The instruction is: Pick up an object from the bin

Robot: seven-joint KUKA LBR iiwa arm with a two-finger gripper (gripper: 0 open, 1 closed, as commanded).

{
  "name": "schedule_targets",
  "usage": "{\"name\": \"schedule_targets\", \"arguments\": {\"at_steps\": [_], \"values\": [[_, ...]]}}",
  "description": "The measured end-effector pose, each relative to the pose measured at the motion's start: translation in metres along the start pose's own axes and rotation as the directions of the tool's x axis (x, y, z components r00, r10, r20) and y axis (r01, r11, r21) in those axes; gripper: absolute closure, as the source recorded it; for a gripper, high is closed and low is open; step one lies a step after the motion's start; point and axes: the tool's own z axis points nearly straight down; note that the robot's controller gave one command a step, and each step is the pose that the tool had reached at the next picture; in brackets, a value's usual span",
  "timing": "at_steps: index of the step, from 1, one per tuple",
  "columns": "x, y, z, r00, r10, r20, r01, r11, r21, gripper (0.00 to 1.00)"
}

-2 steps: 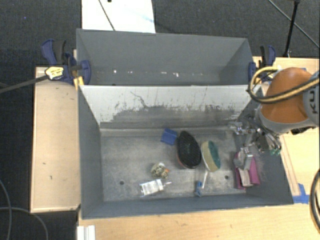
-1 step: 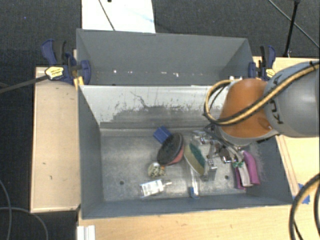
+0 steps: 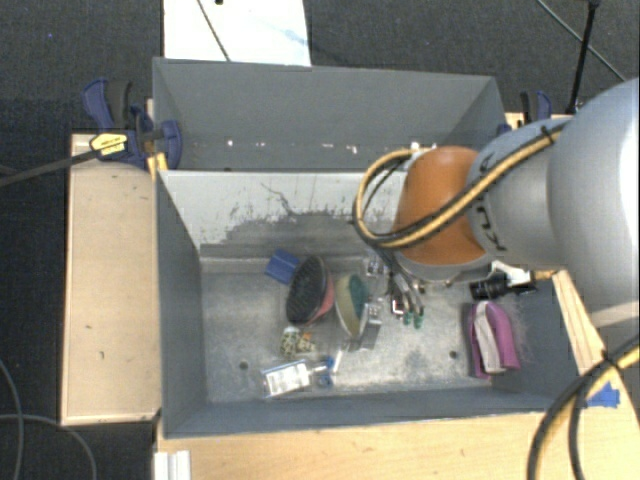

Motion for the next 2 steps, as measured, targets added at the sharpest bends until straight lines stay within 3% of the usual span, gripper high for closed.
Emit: {"name": "schedule_targets", "arguments": {"at_steps": [1,2], "values": [[0.000,-0.002,0.000,1.000,-0.004,-0.001,0.004,1.000,0.003,1.00],[-0.021,-0.005,-0.142,1.000,0.028,0.007,-0.028,1.000,-0.001,1.00]]}}
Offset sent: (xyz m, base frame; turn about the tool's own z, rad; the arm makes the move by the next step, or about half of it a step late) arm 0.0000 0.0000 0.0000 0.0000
